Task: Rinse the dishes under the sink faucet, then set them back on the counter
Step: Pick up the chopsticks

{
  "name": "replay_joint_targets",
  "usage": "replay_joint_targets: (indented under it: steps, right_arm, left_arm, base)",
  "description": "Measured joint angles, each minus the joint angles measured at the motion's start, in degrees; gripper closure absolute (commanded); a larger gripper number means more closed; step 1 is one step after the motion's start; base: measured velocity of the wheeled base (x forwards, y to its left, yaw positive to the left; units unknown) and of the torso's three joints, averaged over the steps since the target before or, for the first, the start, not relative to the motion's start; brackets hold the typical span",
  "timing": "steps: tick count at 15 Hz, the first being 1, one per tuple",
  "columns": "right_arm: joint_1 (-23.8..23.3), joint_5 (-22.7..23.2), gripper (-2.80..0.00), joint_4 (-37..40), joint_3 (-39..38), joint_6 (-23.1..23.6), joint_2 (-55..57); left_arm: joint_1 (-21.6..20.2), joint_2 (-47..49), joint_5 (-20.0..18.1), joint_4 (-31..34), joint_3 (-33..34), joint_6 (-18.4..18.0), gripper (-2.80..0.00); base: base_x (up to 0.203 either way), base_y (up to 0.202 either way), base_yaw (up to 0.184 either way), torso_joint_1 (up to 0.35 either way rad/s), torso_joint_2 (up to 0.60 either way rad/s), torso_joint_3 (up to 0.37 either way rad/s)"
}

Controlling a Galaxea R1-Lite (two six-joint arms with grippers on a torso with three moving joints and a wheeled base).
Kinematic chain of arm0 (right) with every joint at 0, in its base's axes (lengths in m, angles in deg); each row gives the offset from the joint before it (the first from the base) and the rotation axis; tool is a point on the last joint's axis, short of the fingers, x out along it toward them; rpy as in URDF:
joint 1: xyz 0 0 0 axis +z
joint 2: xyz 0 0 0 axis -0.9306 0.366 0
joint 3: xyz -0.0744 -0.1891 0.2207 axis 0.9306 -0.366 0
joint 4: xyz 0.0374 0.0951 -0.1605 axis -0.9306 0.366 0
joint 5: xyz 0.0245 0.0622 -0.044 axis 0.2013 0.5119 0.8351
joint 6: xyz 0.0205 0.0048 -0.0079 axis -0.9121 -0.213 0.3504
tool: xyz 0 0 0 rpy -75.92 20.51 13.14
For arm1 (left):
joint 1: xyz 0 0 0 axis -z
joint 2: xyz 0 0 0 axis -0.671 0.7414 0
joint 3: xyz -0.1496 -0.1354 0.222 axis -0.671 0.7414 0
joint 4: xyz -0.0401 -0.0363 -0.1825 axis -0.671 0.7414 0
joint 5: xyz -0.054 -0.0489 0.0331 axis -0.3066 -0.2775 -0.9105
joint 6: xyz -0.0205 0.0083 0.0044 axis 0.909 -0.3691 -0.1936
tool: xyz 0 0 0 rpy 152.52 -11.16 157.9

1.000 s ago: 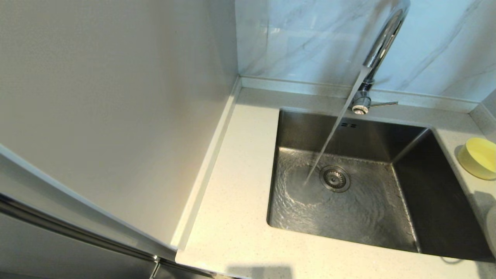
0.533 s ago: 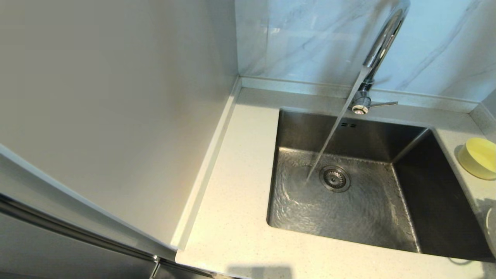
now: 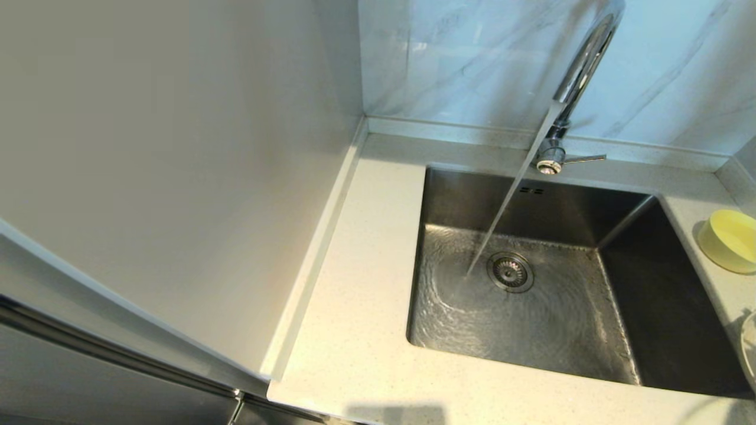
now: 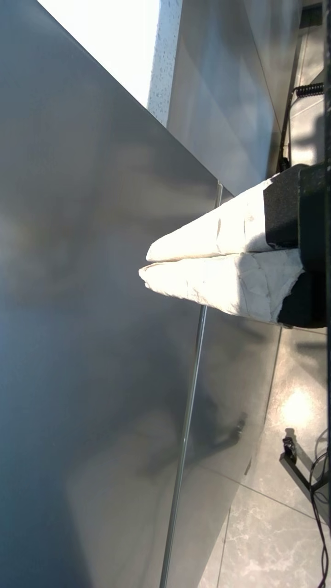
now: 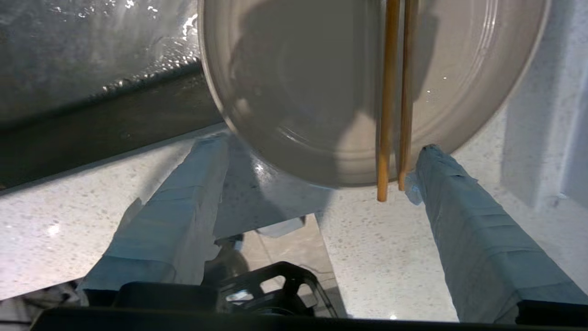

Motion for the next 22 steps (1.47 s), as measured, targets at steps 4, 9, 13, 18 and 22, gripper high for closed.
replay_joint_targets:
  steps: [4, 9, 13, 18, 22]
  right_arm:
    - [-3.52, 0.73, -2.80, 0.04, 1.89, 2.56, 4.17]
    - [-6.33, 0.81, -2.80, 0.06, 1.67, 10.83, 7.82]
    - [-6.57, 0.89, -2.80, 0.04, 1.32, 18.21, 9.73]
    - [-6.59, 1.26, -2.80, -0.70, 1.30, 19.54, 11.89]
    - [-6.59, 1.69, -2.80, -5.30, 0.31, 19.55, 14.19]
  left_arm:
    - [0.00, 0.00, 0.01, 0.00, 0.00, 0.02, 0.00]
    - [0.00, 0.00, 0.02, 0.00, 0.00, 0.02, 0.00]
    - [-0.02, 0.00, 0.00, 0.00, 0.00, 0.02, 0.00]
    - [0.00, 0.00, 0.00, 0.00, 0.00, 0.00, 0.00]
    - [0.00, 0.00, 0.02, 0.00, 0.00, 0.02, 0.00]
  base:
    - [0.000, 0.000, 0.000, 0.000, 0.00, 0.000]
    - [0.000, 0.000, 0.000, 0.000, 0.00, 0.000]
    - [0.000, 0.000, 0.000, 0.000, 0.00, 0.000]
    - [0.000, 0.000, 0.000, 0.000, 0.00, 0.000]
    - [0.000, 0.000, 0.000, 0.000, 0.00, 0.000]
